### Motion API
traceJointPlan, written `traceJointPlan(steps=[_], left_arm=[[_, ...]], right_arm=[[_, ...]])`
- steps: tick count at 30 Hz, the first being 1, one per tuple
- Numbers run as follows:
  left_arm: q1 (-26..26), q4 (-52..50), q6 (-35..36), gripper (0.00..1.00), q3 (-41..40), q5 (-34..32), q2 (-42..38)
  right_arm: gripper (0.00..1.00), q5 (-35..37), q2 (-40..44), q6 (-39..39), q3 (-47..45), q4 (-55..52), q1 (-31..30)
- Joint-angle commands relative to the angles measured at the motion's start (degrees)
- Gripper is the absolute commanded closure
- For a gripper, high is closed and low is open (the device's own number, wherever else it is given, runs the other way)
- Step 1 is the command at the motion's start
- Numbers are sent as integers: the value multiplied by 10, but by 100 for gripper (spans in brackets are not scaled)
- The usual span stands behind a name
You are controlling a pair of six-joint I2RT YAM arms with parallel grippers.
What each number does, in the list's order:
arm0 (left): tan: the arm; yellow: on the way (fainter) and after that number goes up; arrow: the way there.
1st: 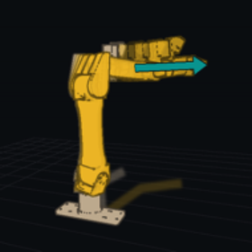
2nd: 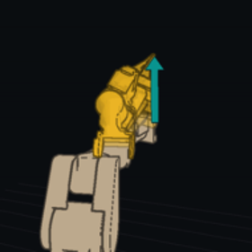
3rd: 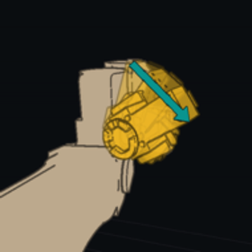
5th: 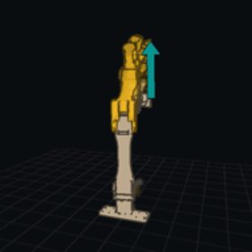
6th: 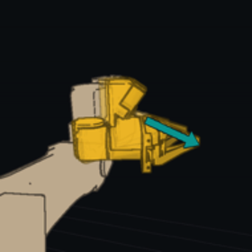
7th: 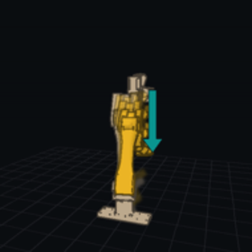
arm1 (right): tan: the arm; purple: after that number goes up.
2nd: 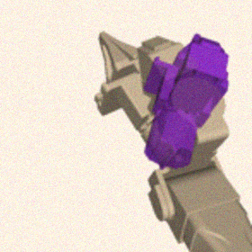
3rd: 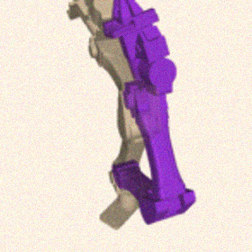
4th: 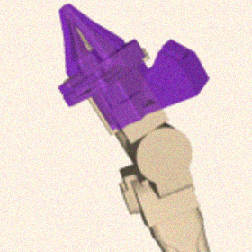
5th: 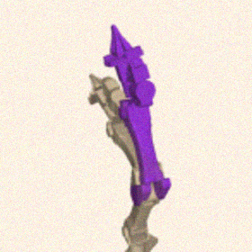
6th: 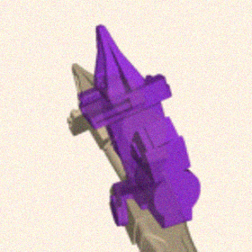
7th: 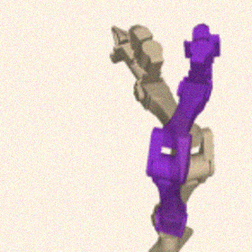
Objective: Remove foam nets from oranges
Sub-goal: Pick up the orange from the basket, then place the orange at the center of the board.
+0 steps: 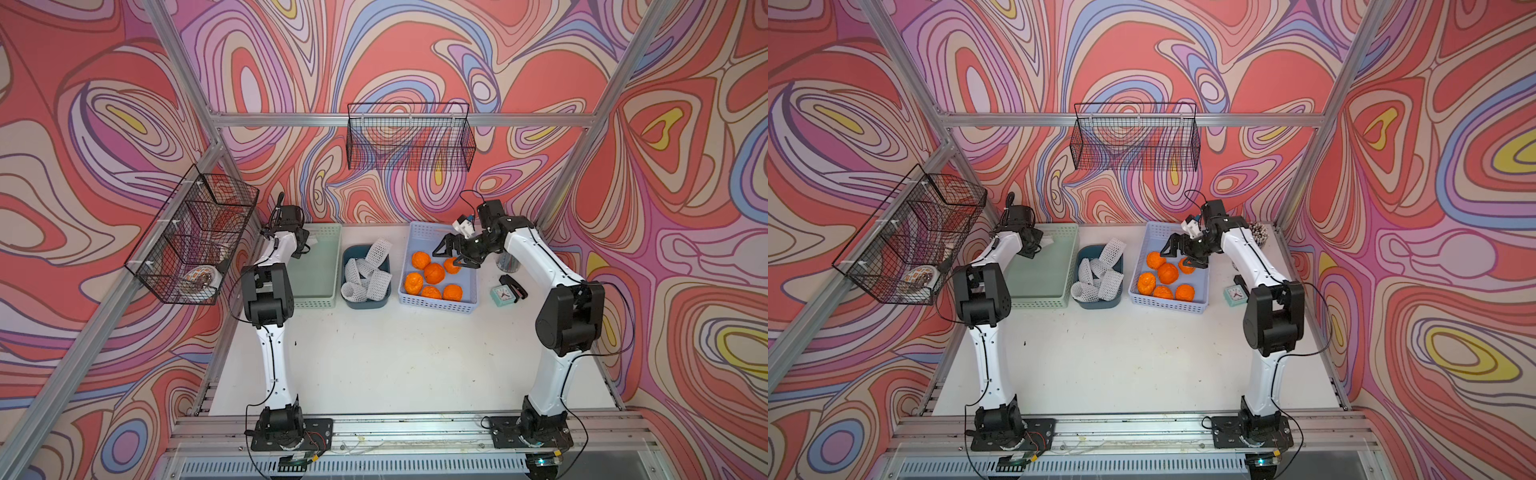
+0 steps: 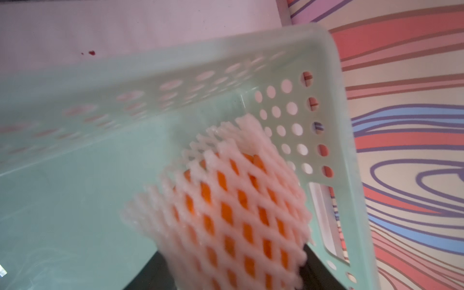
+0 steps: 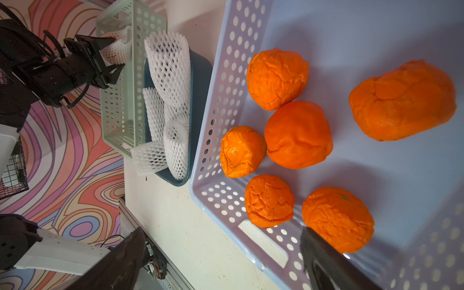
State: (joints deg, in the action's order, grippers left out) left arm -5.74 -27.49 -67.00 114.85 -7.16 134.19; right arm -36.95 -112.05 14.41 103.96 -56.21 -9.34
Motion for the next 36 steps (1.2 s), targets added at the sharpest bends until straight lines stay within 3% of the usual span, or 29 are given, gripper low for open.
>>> traceJointPlan(steps=[1, 13, 25, 31, 36], left_arm=[[11, -34, 20, 40, -11, 11, -39], [72, -66, 89, 41, -109, 14, -159], [132, -147, 119, 42, -238, -5, -367], [198, -209, 83, 41, -334, -7, -494], [297, -255, 6, 41, -418, -30, -597]], right_arm=[[2, -5, -3, -9, 12, -1, -1], [2, 11, 29, -16, -1, 7, -1], [2, -1, 84, -15, -55, 22, -1], [2, -6, 144, -15, -112, 39, -1], [2, -21, 187, -20, -167, 46, -1]])
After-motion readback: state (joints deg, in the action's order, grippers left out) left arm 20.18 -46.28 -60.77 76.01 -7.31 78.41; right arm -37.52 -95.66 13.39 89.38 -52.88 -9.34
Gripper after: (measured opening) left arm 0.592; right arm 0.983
